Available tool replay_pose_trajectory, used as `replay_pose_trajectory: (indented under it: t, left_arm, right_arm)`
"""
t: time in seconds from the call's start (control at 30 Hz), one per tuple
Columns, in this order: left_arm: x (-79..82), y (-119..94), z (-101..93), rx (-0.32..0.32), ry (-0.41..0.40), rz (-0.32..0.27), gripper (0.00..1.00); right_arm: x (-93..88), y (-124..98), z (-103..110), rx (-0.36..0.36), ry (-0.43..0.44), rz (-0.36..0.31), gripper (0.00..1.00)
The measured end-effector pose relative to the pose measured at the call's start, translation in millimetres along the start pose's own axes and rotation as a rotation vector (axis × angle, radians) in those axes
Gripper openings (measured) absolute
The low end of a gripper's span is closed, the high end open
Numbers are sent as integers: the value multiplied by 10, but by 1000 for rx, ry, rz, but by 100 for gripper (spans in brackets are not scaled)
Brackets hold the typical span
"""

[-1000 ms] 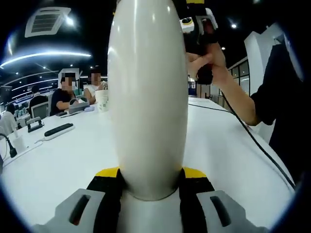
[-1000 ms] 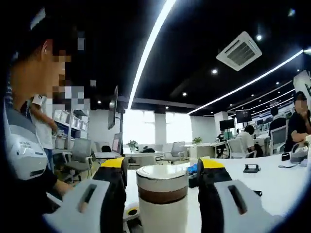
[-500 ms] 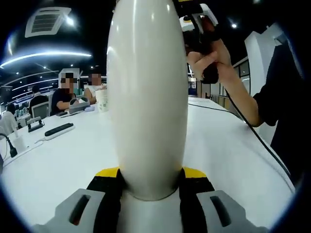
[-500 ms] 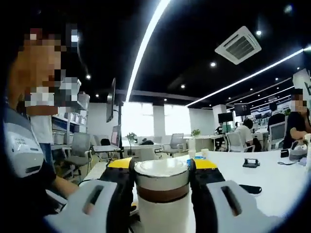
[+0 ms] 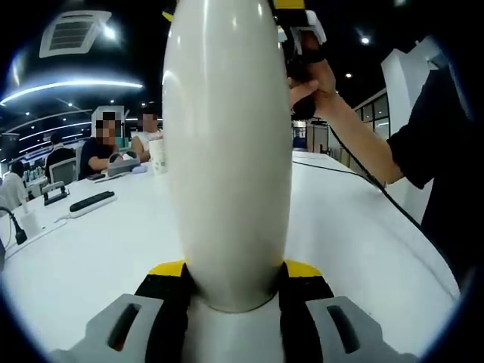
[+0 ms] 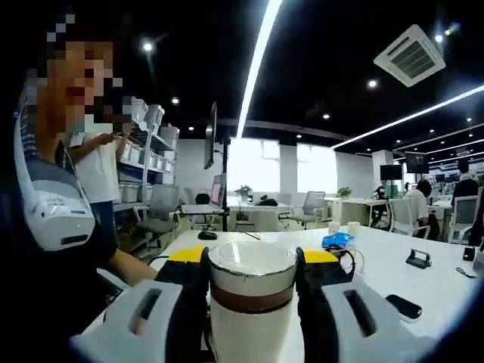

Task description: Grasp the water cup twist off the cup lid place the cup lid on the table

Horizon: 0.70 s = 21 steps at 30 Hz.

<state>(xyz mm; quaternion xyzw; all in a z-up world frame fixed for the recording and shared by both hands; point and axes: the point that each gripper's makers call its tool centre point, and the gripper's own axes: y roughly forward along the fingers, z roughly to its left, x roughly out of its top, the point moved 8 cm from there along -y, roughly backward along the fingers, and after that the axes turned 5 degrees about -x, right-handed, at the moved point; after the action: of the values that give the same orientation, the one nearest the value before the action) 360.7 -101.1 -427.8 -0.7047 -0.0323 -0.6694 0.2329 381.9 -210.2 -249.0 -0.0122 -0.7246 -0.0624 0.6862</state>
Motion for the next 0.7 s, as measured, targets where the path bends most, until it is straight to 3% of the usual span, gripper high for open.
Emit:
replay_pose_trajectory:
  t: [0.1,0.23,0.33,0.43,0.5,0.53,0.6,0.7]
  left_arm:
    - [-3,0,6,-1,-2,0,47]
    - [-6,-2,7,0,-2,0,47]
    - [-4,-2,7,-1,-1,-1,47]
    - [-3,-3,4,-2,0,-2,47]
    - [-5,-5,3,-1,-1,-1,47]
    - [-6,-6,2,-1,-2,-1,47]
    - [-4,-7,-5,1,-2,-1,47]
    - [1,-8,-6,-1,3,-5,47]
  right_arm:
    - [-5,17,-96,115,56,7,48]
    - [-17,35,-168,271,54,-18,48]
    - [-35,33,-170,332,58,-42,48]
    - [-49,33,-178,333,76,-56,48]
    - [-55,42,-170,262,107,-69,50]
    - [-55,45,-181,173,131,-71,55]
    - [13,13,-188,-18,149,-155,73]
    - [159,-119,5,-138,126,-255,72]
